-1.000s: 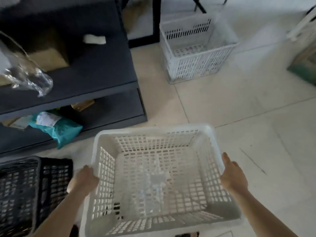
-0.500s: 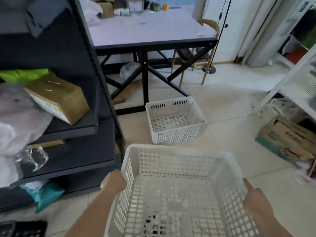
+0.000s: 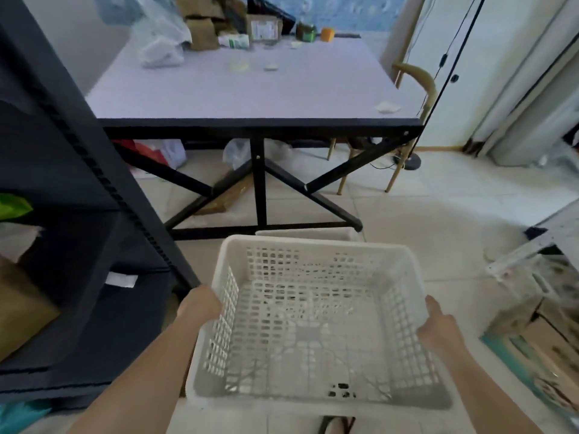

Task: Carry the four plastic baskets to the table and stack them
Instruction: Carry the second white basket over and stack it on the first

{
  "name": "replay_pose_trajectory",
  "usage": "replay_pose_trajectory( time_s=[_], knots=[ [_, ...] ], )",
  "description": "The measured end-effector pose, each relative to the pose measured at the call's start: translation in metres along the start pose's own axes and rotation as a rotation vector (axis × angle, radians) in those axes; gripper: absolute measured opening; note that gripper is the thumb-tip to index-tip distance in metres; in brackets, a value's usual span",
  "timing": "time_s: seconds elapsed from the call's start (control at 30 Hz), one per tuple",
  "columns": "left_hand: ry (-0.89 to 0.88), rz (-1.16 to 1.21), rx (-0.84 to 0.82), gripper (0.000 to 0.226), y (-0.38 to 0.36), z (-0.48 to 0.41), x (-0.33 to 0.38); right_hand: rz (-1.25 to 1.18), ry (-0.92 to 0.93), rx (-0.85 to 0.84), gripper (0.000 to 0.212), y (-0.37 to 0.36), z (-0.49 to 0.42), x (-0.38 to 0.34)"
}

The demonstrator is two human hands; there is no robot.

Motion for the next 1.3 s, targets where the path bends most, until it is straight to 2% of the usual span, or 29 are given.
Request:
replay_pose_trajectory(
  time_s=[0.07,0.23,0.47,0.6,0.63,0.7,0.87,1.03,1.2,1.3],
  knots=[
    [0.021,-0.015,0.012,0.026,0.008,-0.014,0.031,-0.013,0.023,0.006,0.071,0.012,-0.048,-0.011],
    [0.114,0.037,0.029,0.026,0.009,-0.055,0.081,-0.048,0.061,-0.043,0.071,0.025,-0.157,-0.032],
    [0.182,0.022,0.035,0.027,0.007,-0.117,0.145,0.053,-0.059,-0.086,0.054,0.015,-0.275,-0.050],
    [0.152,0.023,-0.022,0.016,0.007,-0.168,0.170,0.025,-0.115,-0.107,0.048,-0.001,-0.326,-0.050],
    [0.154,0.019,-0.029,0.013,0.008,-0.181,0.175,0.025,-0.128,-0.113,0.048,-0.005,-0.336,-0.049],
    [0.184,-0.008,-0.018,0.028,0.009,-0.199,0.180,0.039,-0.144,-0.153,0.048,-0.012,-0.354,-0.050],
    [0.190,-0.091,-0.004,0.047,0.005,-0.230,0.201,0.051,-0.182,-0.219,0.054,-0.027,-0.382,-0.056],
    [0.257,-0.031,0.015,0.040,0.004,-0.243,0.215,0.072,-0.203,-0.210,0.054,-0.032,-0.397,-0.057],
    [0.188,-0.011,-0.016,0.039,-0.003,-0.248,0.208,0.103,-0.190,-0.191,0.047,-0.031,-0.402,-0.056],
    [0.203,-0.011,-0.025,0.042,-0.001,-0.249,0.207,0.120,-0.187,-0.198,0.044,-0.030,-0.403,-0.056]
  ],
)
Point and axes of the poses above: each hand's wrist, its own z-axis away from the middle knuckle, its own y-axis out of the back of the hand, x = y × z, the point moved 6 cm from there along -z, towards the middle knuckle, and after that the axes turned 13 degrees about y, right-handed, at the moved point
